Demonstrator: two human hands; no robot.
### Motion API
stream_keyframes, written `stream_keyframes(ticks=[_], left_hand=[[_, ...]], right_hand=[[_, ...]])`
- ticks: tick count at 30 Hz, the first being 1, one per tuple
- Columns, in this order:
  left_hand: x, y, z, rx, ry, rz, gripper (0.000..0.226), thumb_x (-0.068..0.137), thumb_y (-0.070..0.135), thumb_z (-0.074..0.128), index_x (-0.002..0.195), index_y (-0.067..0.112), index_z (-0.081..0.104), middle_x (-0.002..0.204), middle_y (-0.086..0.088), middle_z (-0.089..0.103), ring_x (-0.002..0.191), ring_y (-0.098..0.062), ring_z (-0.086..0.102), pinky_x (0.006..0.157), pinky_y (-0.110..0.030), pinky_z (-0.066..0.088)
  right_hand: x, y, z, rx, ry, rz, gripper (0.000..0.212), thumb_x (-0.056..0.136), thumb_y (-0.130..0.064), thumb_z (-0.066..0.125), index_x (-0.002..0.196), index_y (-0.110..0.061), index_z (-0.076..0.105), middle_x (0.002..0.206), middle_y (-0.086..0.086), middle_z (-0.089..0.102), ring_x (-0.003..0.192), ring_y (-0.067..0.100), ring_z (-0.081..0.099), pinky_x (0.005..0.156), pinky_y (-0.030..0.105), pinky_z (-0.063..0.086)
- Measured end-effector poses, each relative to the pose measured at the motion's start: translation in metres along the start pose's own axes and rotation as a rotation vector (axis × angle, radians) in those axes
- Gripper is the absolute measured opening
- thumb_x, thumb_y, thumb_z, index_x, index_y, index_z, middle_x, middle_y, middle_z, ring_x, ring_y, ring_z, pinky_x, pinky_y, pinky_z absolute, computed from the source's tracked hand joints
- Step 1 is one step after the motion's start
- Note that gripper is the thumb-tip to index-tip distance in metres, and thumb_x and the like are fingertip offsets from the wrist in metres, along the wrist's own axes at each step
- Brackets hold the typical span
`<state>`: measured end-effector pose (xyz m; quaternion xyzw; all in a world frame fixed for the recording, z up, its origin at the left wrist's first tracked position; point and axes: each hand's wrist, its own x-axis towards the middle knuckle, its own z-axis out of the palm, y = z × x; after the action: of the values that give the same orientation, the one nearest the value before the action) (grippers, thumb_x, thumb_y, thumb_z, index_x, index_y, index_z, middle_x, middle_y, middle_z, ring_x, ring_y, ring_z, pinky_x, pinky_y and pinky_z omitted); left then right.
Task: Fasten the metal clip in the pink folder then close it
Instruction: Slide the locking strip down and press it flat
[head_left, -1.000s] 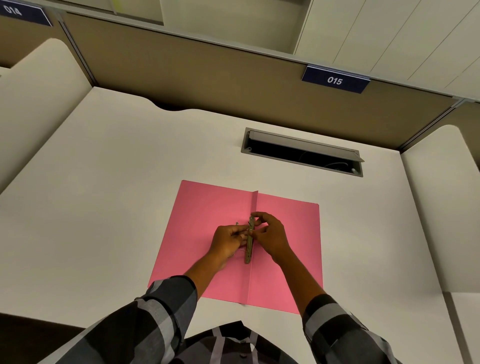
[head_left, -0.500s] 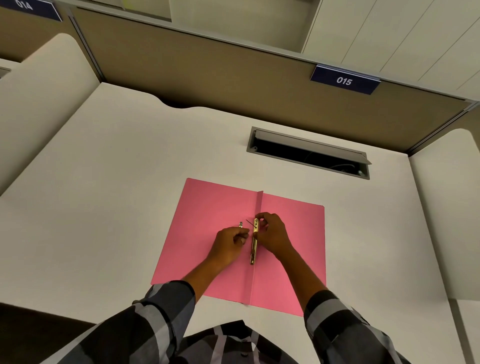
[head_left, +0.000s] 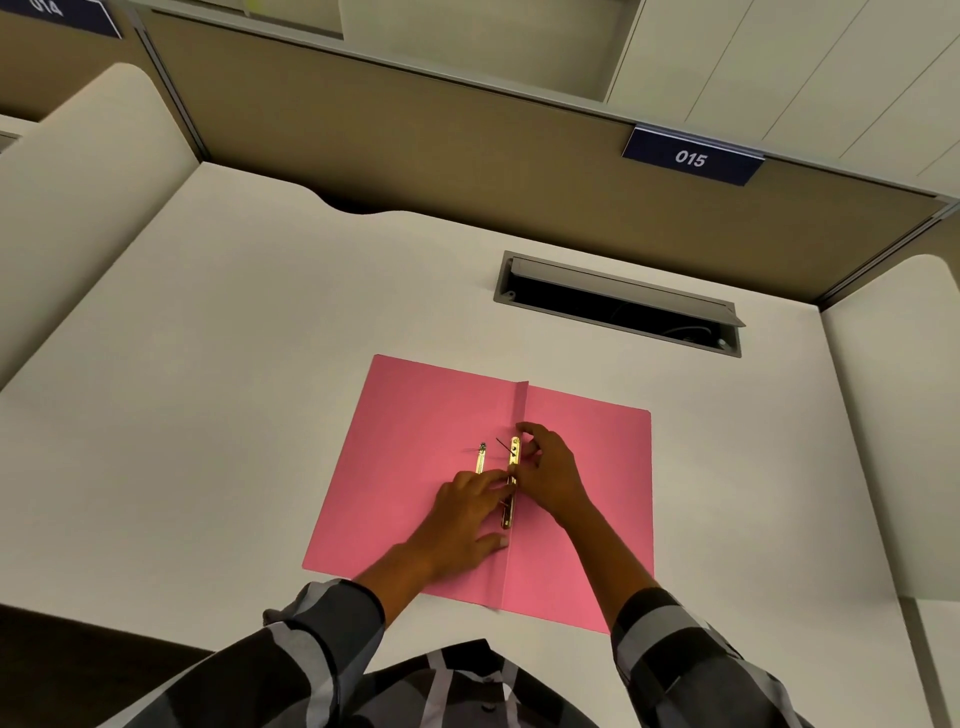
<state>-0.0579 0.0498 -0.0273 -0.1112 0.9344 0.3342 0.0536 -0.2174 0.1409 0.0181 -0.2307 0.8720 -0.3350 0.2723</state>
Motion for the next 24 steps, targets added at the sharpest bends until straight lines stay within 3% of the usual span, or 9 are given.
stream_keyframes(ticks=[3,7,14,24], left_hand=[[-0.001,0.000,0.004,0.153,-0.033,0.043,0.077,0.093,0.062,0.054,0.159,0.030,0.031,0.167,0.008,0.027,0.143,-0.022,0.030,0.118,-0.040,0.029],[-0.002,0.002,0.003,0.307,-0.004,0.097,0.074,0.095,0.063,0.048,0.157,0.026,0.035,0.164,0.006,0.032,0.136,-0.024,0.040,0.109,-0.042,0.035],[0.002,0.015,0.000,0.400,0.009,0.090,0.069,0.089,0.059,0.061,0.147,0.022,0.048,0.155,0.003,0.042,0.132,-0.027,0.046,0.107,-0.048,0.036],[0.006,0.022,-0.002,0.437,-0.036,0.034,0.070,0.086,0.058,0.068,0.144,0.023,0.052,0.154,0.003,0.042,0.136,-0.028,0.043,0.110,-0.053,0.031]], right_hand=[[-0.001,0.002,-0.001,0.021,0.007,0.006,0.061,0.083,0.002,0.076,0.139,-0.014,0.059,0.120,0.013,0.062,0.101,0.024,0.063,0.089,0.034,0.058],[-0.003,0.005,-0.004,0.007,0.028,-0.024,0.054,0.081,0.001,0.078,0.132,-0.012,0.065,0.118,0.013,0.063,0.099,0.024,0.063,0.088,0.034,0.059],[-0.001,0.003,-0.003,-0.095,0.075,-0.086,0.019,0.092,-0.010,0.073,0.110,-0.007,0.075,0.110,0.010,0.070,0.093,0.018,0.062,0.090,0.034,0.057],[0.008,0.007,-0.017,-0.114,0.080,-0.064,0.015,0.090,-0.010,0.074,0.103,-0.001,0.077,0.100,0.013,0.076,0.090,0.026,0.068,0.084,0.034,0.058]])
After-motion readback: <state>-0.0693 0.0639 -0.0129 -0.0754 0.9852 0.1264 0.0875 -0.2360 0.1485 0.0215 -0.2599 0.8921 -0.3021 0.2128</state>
